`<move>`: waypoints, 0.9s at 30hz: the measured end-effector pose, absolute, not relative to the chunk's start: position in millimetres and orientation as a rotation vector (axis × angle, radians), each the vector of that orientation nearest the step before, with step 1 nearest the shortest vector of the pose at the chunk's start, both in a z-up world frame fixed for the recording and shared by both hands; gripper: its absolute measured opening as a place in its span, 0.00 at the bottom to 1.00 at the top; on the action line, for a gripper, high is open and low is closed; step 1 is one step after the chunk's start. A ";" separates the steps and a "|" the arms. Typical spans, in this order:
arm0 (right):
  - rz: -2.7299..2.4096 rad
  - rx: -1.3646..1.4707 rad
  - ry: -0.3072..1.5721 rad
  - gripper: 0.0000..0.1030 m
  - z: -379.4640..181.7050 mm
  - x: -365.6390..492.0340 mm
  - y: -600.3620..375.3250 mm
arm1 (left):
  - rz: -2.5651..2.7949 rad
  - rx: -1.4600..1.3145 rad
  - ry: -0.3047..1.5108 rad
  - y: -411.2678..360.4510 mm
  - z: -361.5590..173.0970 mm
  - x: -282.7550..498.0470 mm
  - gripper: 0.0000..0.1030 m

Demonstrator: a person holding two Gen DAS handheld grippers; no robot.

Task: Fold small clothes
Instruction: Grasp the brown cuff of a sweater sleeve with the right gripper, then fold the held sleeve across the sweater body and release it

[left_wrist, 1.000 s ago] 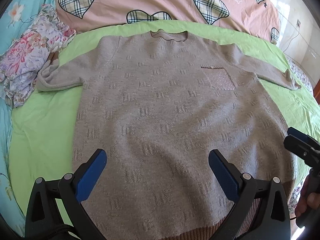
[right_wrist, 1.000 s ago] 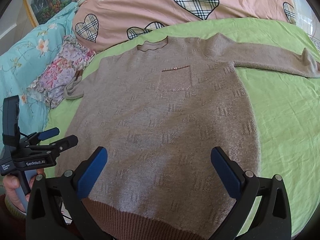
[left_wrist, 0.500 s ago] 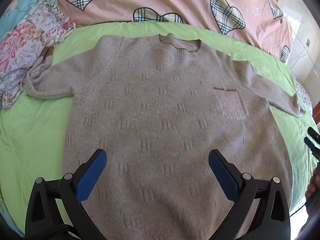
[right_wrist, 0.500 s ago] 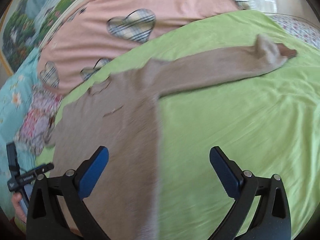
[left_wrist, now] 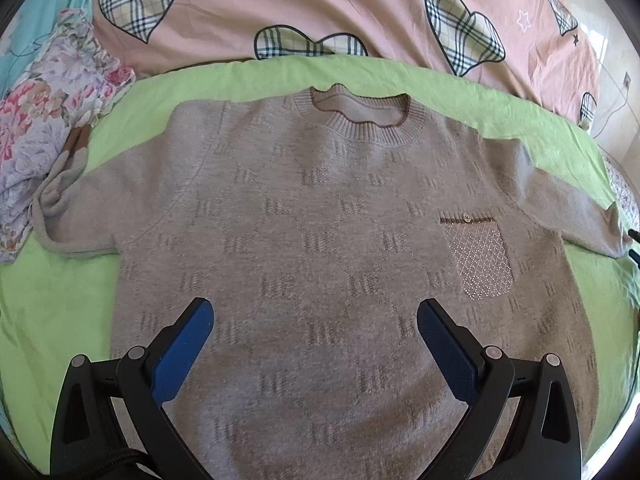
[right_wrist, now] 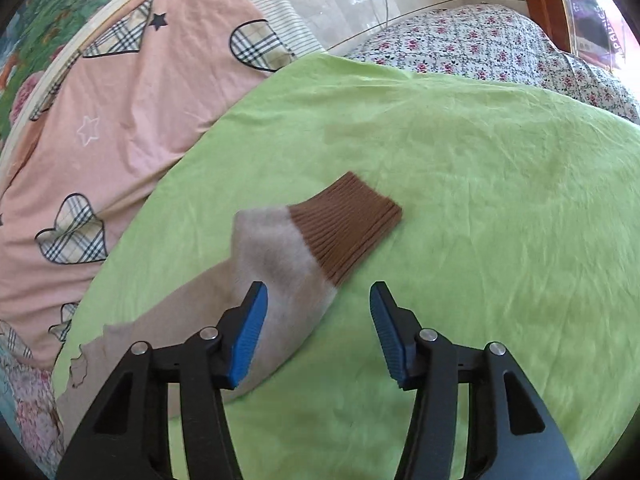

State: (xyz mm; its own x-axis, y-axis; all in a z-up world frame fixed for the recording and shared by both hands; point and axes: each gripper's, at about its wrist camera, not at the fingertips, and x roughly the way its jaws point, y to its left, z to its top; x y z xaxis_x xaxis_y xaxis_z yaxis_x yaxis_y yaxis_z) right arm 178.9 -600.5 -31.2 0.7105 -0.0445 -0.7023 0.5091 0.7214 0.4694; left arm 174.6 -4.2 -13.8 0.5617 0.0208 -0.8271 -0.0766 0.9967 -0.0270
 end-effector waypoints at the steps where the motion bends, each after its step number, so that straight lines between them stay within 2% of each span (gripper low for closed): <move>1: -0.339 0.738 0.736 0.51 -38.0 186.4 -610.0 | 0.059 -0.056 0.977 -6.0 -15.9 175.6 0.99; 2: -0.354 0.742 0.750 0.46 -43.5 192.1 -615.5 | 0.058 -0.052 0.982 -7.7 -18.6 177.7 0.99; 4: -0.370 0.743 0.756 0.18 -49.0 196.6 -621.5 | 0.057 -0.050 0.994 -9.5 -23.8 180.8 0.99; 6: -0.322 0.767 0.728 0.09 -43.3 196.7 -617.6 | 0.052 -0.057 0.997 -8.4 -26.5 182.1 0.99; 12: -0.115 0.655 0.695 0.09 4.6 195.5 -533.8 | 0.036 -0.089 1.000 -2.5 -30.5 181.4 0.99; 19: 0.355 0.647 0.762 0.09 60.7 228.9 -375.2 | 0.021 -0.140 0.982 16.5 -24.7 172.1 0.99; 27: 0.691 0.662 0.907 0.09 37.9 280.7 -183.9 | -0.020 -0.231 0.958 51.5 -20.9 164.2 0.99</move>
State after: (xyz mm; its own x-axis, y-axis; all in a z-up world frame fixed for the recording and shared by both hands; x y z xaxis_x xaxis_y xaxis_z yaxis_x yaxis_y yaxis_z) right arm 280.7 -183.9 37.9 0.4392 0.7664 -0.4689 -0.2484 0.6051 0.7564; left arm 164.2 51.5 -20.9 0.5768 -0.1192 -0.8082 -0.0850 0.9752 -0.2045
